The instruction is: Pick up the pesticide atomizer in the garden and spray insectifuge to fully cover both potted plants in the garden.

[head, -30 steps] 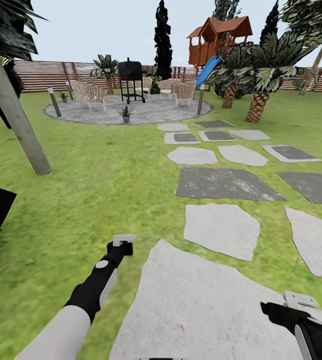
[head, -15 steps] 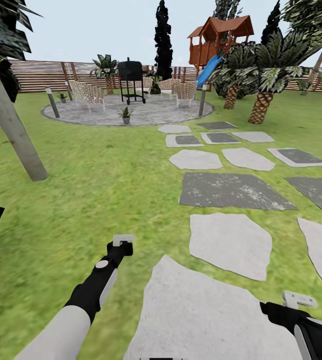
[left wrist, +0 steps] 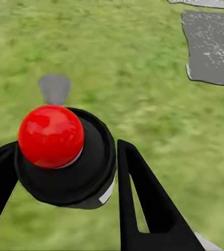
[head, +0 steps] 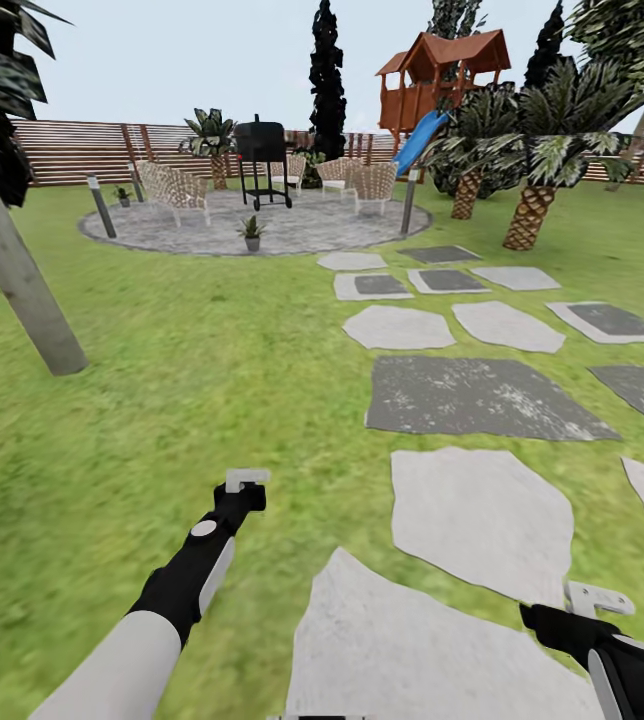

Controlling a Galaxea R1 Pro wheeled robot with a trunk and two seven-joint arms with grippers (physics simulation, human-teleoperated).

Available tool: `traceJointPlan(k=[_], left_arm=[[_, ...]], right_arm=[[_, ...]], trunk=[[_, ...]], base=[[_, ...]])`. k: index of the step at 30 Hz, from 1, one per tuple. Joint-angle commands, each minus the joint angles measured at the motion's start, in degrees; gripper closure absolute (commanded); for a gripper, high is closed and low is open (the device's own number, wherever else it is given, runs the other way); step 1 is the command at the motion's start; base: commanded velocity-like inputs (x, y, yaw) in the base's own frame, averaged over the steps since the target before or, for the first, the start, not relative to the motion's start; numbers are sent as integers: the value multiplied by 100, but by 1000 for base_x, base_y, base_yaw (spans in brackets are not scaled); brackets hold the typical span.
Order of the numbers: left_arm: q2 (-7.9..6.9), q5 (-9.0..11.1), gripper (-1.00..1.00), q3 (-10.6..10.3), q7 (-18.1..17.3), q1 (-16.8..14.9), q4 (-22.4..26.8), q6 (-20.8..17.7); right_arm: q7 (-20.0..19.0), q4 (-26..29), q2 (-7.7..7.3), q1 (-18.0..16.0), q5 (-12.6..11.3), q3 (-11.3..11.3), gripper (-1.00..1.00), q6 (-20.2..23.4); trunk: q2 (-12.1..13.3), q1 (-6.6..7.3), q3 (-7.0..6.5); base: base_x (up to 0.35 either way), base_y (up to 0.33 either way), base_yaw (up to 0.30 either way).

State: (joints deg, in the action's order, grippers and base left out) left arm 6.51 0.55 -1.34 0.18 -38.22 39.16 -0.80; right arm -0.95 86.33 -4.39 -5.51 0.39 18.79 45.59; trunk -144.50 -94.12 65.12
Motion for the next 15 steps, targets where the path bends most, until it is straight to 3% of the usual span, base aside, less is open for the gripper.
traceJointPlan(k=[1,15], left_arm=[[-1,3,100,-6,2,-2,4,-8],[-1,5,100,-6,4,-2,4,-8]], right_arm=[[-10,7,-1,-3,5,2,-100,29],[-10,7,-1,-3,13,2,-100,29]], trunk=[[-2,-2,5],[-2,-2,5]], base=[[336,73,0],[336,73,0]])
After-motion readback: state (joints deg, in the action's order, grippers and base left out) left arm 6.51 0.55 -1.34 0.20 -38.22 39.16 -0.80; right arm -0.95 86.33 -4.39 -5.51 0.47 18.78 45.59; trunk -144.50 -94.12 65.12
